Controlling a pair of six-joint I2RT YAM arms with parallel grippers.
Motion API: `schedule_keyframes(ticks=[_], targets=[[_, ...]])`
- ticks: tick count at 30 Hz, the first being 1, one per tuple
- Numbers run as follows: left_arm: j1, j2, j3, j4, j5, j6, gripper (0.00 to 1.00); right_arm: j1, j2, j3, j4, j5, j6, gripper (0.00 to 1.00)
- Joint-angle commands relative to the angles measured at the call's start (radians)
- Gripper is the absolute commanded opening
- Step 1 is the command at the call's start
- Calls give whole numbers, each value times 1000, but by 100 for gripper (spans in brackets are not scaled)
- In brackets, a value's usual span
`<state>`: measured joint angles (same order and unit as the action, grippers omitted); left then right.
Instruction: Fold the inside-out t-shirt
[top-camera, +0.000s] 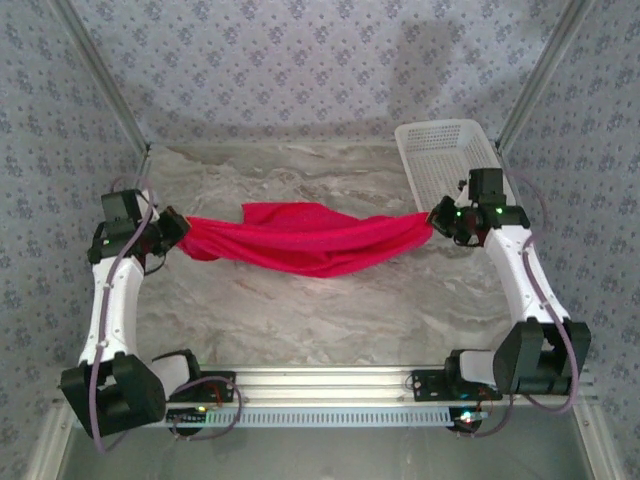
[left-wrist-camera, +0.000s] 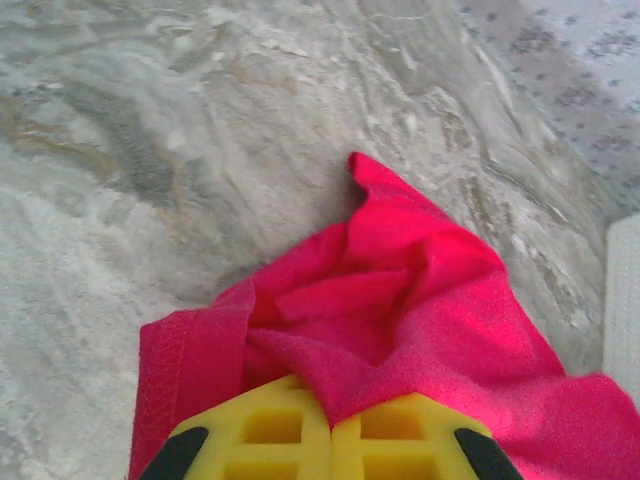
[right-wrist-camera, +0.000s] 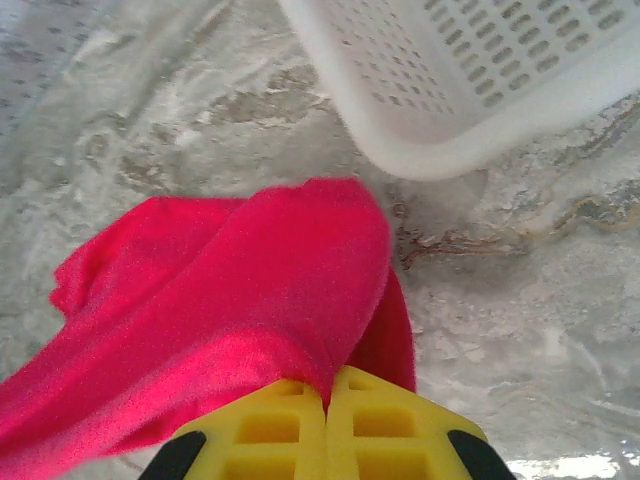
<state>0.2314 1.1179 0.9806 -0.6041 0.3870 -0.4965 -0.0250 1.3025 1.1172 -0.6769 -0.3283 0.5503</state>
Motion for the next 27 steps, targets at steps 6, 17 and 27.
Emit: schedule_keyframes(ticks=[6, 17, 27], targets=[[19, 148, 34, 245, 60, -133, 0, 36, 179, 207, 96, 22, -7, 0], [-301, 211, 202, 42, -400, 123, 54, 260, 333, 380, -8, 143, -31, 57], [-680, 384, 67, 241, -158, 263, 64, 516, 345, 101, 100, 155, 23, 41]])
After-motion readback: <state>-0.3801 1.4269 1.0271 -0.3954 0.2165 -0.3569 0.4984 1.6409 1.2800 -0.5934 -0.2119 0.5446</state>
